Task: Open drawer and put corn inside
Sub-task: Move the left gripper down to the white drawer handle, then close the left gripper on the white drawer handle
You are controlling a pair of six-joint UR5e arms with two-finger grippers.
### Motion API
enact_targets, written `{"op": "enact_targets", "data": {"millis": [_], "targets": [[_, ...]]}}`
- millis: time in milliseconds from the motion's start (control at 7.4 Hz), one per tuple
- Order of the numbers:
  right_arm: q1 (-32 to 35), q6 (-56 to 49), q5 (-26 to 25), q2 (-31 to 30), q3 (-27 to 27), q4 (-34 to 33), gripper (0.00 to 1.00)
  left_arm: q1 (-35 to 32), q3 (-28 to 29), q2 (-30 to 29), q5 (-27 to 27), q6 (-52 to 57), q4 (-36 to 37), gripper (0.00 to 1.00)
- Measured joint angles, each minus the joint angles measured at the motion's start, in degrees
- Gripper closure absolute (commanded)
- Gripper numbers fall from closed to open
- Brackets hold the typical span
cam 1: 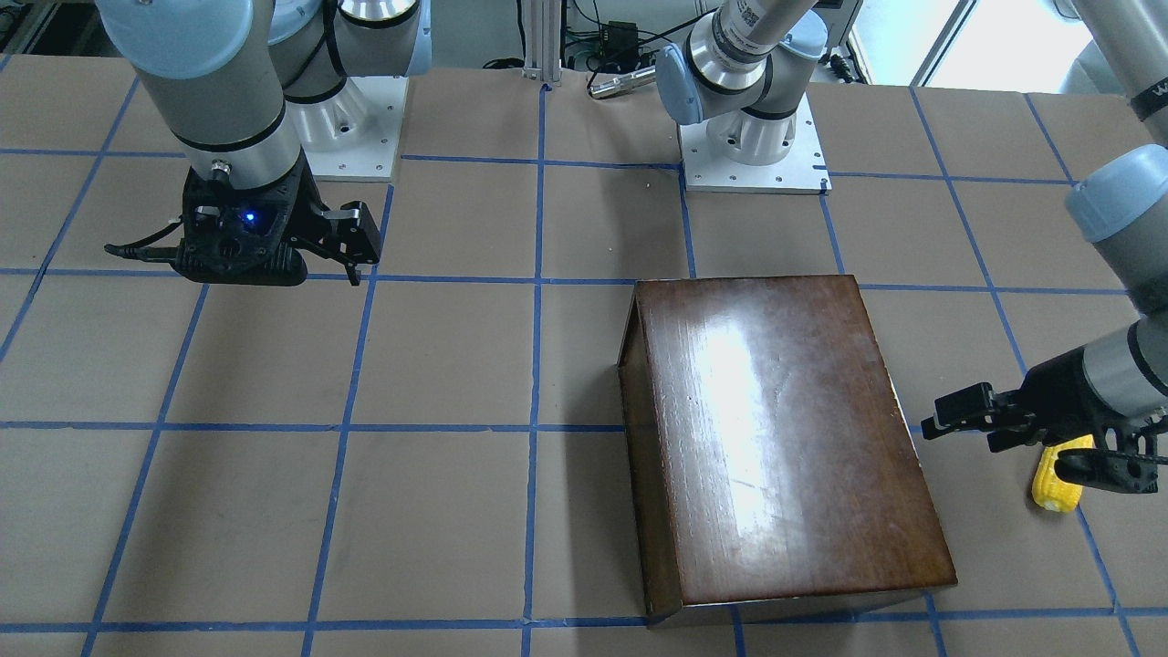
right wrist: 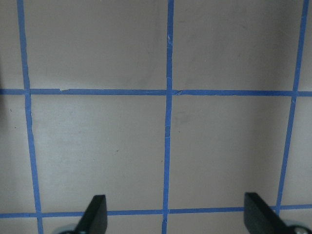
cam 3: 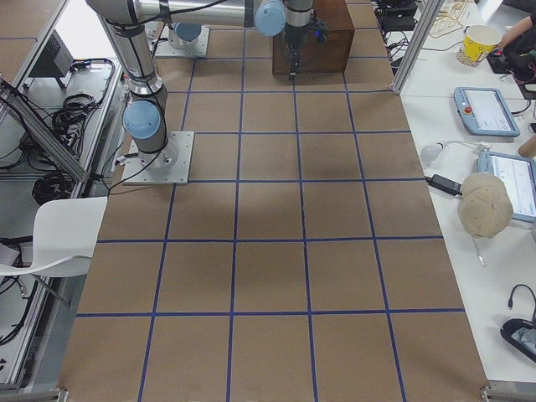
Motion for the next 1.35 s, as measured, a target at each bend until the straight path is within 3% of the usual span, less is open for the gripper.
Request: {"op": "enact_targets", "data": {"millis": [676, 1351], "targets": [[0.0, 0.0, 0.0, 0.0, 0.0, 0.0, 0.0, 0.2, -1.0, -0.4, -4.5, 2.2, -0.1, 0.0], [0.0, 0.0, 0.0, 0.0, 0.0, 0.0, 0.0, 0.2, -3.9, -0.5, -5.0, -3.3, 2.8, 0.0]]}}
